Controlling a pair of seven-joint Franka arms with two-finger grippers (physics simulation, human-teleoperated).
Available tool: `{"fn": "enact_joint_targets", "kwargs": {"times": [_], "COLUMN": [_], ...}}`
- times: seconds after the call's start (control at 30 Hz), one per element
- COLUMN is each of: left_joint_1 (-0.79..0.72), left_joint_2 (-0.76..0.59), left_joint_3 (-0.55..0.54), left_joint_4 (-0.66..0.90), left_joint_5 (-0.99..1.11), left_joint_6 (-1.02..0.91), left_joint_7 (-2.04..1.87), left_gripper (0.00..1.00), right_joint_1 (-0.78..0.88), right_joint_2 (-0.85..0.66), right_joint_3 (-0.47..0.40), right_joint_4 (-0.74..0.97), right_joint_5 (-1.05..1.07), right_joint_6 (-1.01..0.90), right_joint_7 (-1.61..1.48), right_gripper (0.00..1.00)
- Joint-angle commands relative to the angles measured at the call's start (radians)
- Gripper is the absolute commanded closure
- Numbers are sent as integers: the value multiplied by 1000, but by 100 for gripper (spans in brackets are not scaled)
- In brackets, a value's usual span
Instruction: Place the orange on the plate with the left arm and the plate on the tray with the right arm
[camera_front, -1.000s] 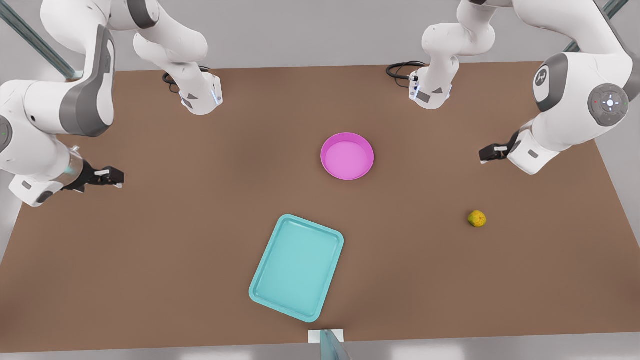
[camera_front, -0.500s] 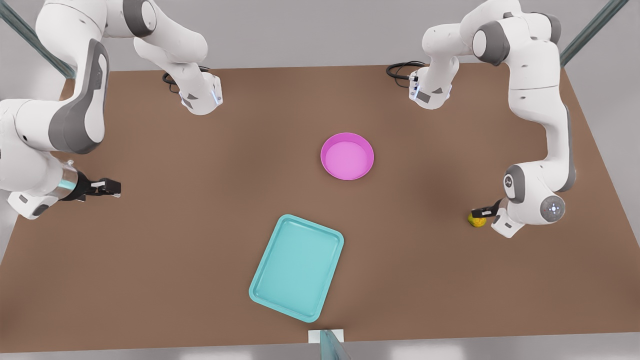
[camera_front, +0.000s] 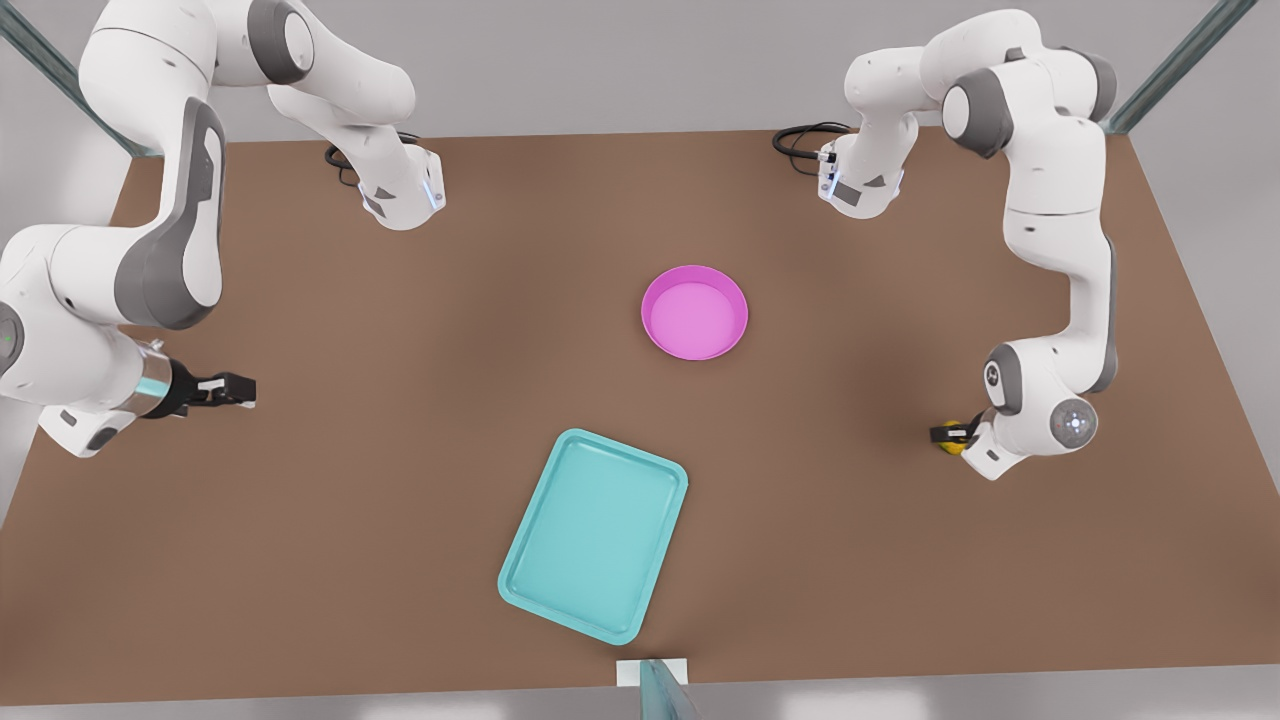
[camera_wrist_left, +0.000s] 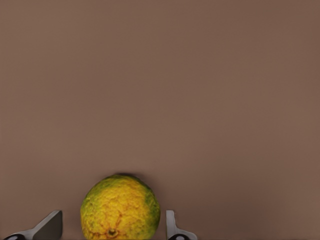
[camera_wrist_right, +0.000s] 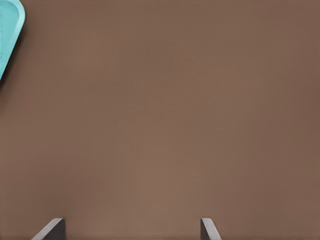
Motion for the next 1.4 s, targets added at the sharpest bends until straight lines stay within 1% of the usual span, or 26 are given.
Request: {"fn": "enact_joint_targets", "kwargs": {"times": [0.0,0.23,0.27,0.3,0.37,0.4,0.47,0.53,0.6,0.67,0.73,0.77,0.8,0.83,0.87,0.97,1.1,1.17,1.2,1.27,1.3,1.33,1.37], "left_joint_1": [3,5,3,3,2,-1,-1,-10,-104,-280,-478,-595,-678,-771,-825,-859,-957,-972,-972,-971,-969,-966,-958], "left_joint_2": [7,30,28,27,19,18,15,-24,-122,-179,-191,-188,-183,-170,-144,-96,-102,-99,-97,-96,-97,-101,-117], "left_joint_3": [1,1,1,1,1,1,1,1,-10,-10,-10,-11,-13,-14,-14,-47,-54,-54,-54,-53,-51,-39,45], "left_joint_4": [0,0,2,0,0,2,2,2,-1,2,23,59,74,74,97,102,88,74,74,74,76,82,152], "left_joint_5": [2,2,2,2,2,2,2,2,2,2,1,-7,-13,-13,-12,-16,-16,-16,-16,-16,-16,-4,-15], "left_joint_6": [20,29,29,29,18,14,15,12,-72,-200,-322,-399,-463,-468,-465,-434,-516,-517,-517,-517,-514,-508,-590], "left_joint_7": [98,91,91,89,77,69,65,46,-102,-190,-264,-333,-400,-474,-526,-627,-707,-719,-718,-716,-710,-701,-649], "left_gripper": [0,0,19,28,28,31,33,33,33,31,31,31,30,30,30,30,30,29,1,0,0,0,0], "right_joint_1": [-2,-5,-6,-6,-8,-8,-9,-14,-15,-17,-20,-22,-22,-22,-23,-25,-29,-14,-15,-9,23,58,109], "right_joint_2": [-1,7,7,7,8,8,10,13,16,21,21,21,21,21,21,21,27,27,27,48,36,34,36], "right_joint_3": [0,1,0,0,0,0,0,2,2,0,0,0,2,1,2,2,2,3,3,5,6,8,8], "right_joint_4": [1,1,-2,-2,-1,-1,-1,-1,-1,-1,-1,-1,-1,-1,-1,-2,-6,-27,-58,-85,-171,-193,-199], "right_joint_5": [1,3,1,1,3,3,3,3,3,3,3,3,3,3,3,6,9,64,156,234,242,245,251], "right_joint_6": [2,2,17,17,19,19,19,19,19,28,30,30,30,30,30,30,33,25,30,49,161,201,224], "right_joint_7": [-2,-2,-2,-2,-6,-8,-10,-10,-11,-11,-13,-13,-13,-13,-13,-13,-13,0,0,0,4,56,150], "right_gripper": [0,0,0,0,0,0,0,0,0,0,0,0,0,0,0,0,0,0,0,0,0,0,0]}}
